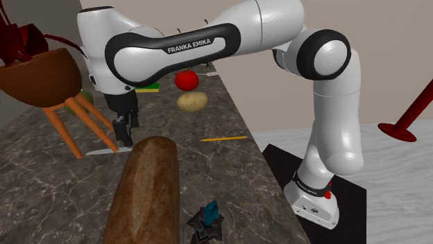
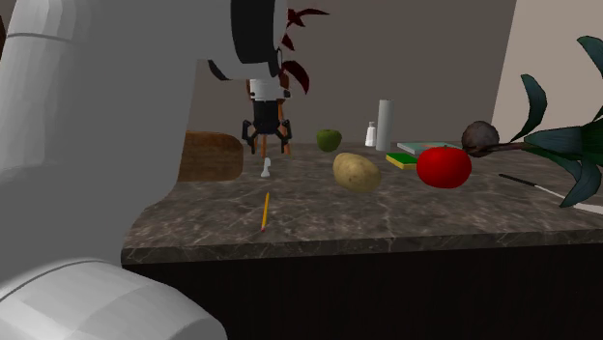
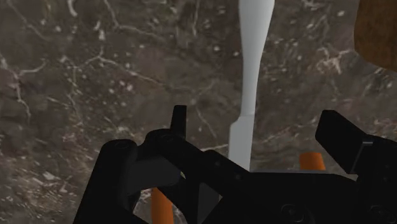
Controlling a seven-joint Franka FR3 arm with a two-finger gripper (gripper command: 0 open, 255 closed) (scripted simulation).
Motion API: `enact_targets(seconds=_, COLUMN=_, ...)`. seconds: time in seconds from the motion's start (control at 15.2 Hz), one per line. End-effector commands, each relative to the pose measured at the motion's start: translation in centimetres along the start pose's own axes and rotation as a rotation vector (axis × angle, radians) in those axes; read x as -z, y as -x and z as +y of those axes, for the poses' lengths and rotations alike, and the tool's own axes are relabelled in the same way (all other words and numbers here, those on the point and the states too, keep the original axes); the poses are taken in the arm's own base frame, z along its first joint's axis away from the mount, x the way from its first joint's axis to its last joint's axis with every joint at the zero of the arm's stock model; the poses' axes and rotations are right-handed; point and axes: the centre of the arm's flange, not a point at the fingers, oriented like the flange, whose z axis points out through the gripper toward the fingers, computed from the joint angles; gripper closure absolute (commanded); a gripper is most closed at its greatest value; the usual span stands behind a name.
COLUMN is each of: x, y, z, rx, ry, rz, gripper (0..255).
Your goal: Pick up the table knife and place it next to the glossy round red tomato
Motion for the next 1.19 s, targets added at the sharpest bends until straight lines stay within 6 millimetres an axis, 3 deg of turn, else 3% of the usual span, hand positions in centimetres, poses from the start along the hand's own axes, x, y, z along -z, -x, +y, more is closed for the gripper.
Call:
enact_targets(seconds=0.0, x=-0.7, y=-1.0, z=-0.8, rx=0.016, ry=-0.001, rz=0.001, gripper=0)
enact_targets(seconds=0.46, x=-4.1, y=-1.0, z=-0.8, rx=0.016, ry=-0.001, rz=0.001, gripper=0)
enact_targets(seconds=0.92, x=-4.1, y=-1.0, z=-0.8, rx=0.016, ry=-0.001, rz=0.001, gripper=0)
enact_targets(seconds=0.99, x=-4.1, y=-1.0, z=-0.8, rx=0.016, ry=-0.001, rz=0.001, gripper=255)
enact_targets(seconds=1.12, x=-4.1, y=-1.0, z=-0.8, rx=0.016, ry=-0.001, rz=0.001, gripper=255)
